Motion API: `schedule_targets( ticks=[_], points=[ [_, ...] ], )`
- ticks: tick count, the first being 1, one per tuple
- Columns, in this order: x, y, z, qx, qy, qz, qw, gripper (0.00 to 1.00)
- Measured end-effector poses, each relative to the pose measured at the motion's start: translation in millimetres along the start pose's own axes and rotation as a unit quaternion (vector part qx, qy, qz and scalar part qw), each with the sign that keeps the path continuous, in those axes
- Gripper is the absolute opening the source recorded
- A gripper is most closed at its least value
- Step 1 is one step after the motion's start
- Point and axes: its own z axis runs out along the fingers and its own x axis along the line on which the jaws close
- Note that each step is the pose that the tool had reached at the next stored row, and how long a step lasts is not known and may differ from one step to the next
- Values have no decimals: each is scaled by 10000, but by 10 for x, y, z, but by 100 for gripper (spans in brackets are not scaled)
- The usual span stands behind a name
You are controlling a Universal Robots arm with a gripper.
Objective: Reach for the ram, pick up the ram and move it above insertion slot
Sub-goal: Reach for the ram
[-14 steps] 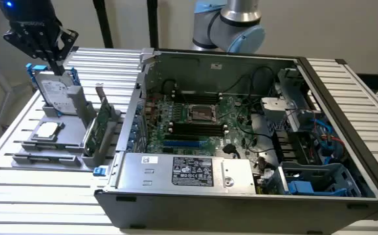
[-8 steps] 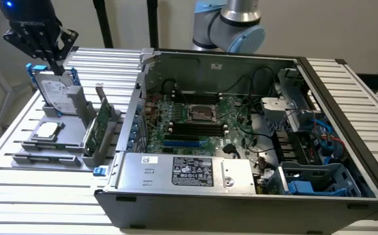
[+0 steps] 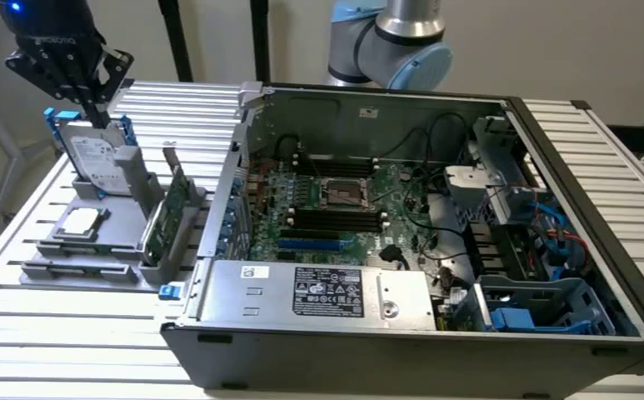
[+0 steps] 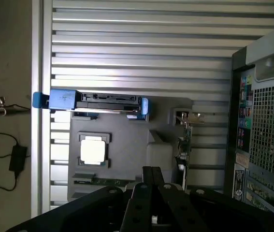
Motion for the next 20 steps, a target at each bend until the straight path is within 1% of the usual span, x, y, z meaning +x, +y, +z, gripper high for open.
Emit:
schedule_targets(
  ticks=[2,9,12,15,20],
  points=[
    [1,-38,-2,1,1,1,10000,11],
    [48,-354,27,-1,-1,0,10000,11],
    [90,-462,48,-1,-1,0,10000,11],
    [154,-548,63,0,2,1,10000,11],
    [284,-657,83,-1,5,0,10000,11]
  ],
)
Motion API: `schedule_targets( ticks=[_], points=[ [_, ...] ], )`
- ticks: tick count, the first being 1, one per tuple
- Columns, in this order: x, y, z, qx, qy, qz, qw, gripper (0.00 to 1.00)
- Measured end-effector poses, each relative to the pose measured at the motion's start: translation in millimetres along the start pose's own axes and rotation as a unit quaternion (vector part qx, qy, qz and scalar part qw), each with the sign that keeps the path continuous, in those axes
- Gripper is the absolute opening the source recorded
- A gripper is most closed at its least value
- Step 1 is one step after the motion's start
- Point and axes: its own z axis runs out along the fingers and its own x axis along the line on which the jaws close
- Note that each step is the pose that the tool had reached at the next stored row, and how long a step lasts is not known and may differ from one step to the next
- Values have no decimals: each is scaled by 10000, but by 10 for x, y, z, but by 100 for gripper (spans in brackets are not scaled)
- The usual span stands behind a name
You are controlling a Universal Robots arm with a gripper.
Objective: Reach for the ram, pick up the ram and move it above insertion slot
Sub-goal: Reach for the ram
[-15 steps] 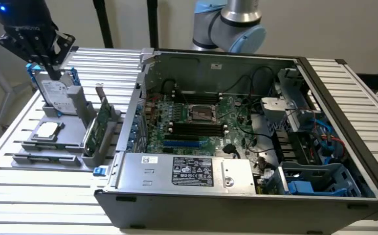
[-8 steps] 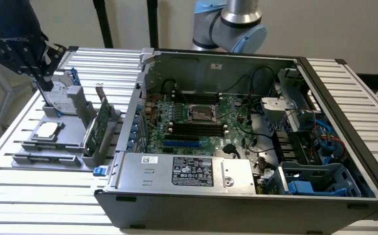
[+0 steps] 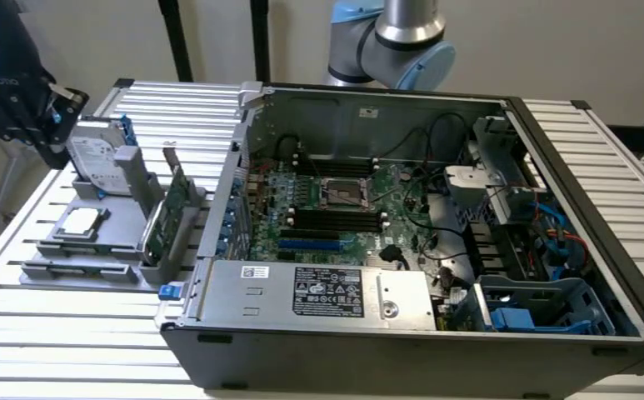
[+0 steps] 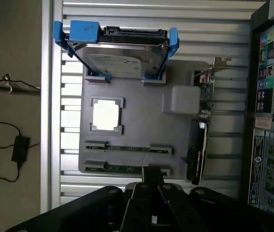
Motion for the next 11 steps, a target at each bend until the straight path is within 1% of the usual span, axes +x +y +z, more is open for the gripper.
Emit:
schedule_targets(
  ticks=[3,6,9,11],
  points=[
    [56,-70,4,2,3,1,10000,11],
    [96,-146,2,14,6,1,10000,11],
    [121,-237,-1,26,7,1,10000,11],
    [123,-283,-2,27,7,1,10000,11]
  ],
)
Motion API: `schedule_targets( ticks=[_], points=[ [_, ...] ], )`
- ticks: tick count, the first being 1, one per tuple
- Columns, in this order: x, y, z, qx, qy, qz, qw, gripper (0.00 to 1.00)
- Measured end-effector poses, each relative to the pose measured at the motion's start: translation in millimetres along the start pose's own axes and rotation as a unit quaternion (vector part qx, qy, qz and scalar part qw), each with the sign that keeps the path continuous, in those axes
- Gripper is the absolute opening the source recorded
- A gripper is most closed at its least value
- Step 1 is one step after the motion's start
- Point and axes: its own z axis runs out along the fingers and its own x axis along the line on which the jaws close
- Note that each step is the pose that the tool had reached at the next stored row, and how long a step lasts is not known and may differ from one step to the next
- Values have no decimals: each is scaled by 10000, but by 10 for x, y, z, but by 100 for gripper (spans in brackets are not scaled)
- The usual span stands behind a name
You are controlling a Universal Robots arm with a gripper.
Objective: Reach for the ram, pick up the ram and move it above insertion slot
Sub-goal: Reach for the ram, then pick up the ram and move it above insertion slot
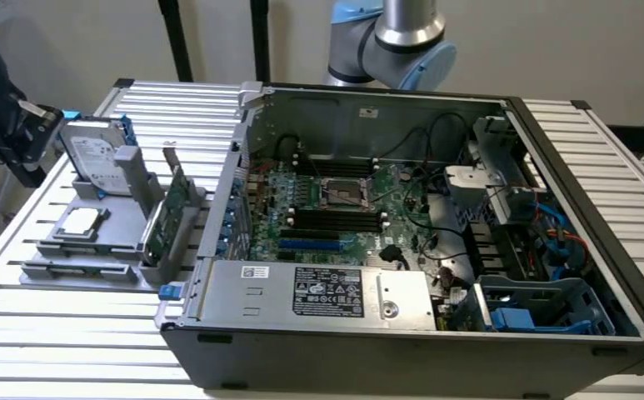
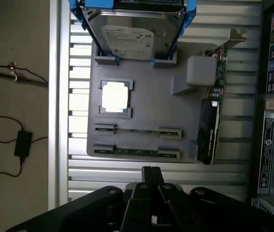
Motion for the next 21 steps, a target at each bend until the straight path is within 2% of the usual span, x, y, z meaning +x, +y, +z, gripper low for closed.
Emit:
schedule_targets(
  ticks=[18,21],
  points=[
    [0,-22,-1,0,2,-2,10000,11],
    [1,-22,-1,0,6,-133,9999,11]
  ],
)
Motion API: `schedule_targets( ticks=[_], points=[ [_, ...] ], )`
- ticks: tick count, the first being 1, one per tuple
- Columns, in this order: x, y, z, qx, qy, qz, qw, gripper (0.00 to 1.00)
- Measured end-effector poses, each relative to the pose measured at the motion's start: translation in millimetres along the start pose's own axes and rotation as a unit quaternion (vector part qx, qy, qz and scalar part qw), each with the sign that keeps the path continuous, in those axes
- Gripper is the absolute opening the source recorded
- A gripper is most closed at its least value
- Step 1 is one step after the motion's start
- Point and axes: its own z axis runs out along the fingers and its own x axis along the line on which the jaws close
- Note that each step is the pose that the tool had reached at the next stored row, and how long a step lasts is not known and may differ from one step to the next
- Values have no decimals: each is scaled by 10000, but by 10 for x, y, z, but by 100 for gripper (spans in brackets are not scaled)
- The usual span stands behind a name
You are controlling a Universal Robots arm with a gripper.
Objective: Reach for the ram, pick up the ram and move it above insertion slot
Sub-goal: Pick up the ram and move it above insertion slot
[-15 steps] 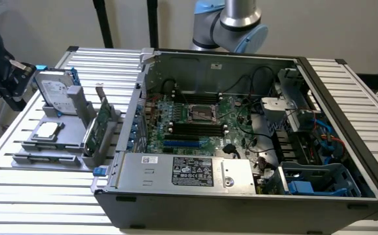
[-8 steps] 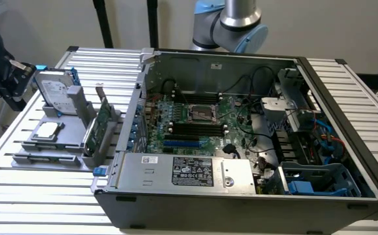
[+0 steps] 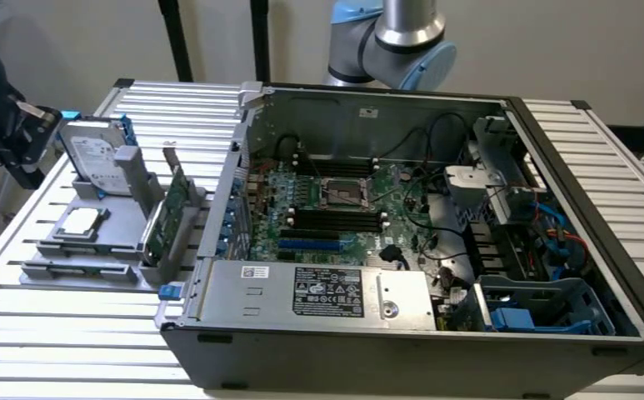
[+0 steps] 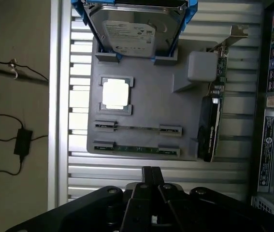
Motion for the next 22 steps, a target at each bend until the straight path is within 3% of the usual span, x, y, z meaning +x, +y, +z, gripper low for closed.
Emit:
schedule_targets(
  ticks=[6,11,16,22],
  points=[
    [0,0,0,2,18,-542,9985,11],
    [0,0,0,3,33,-998,9950,11],
    [0,0,0,5,47,-1447,9895,11],
    [0,0,0,7,65,-1986,9801,11]
  ],
)
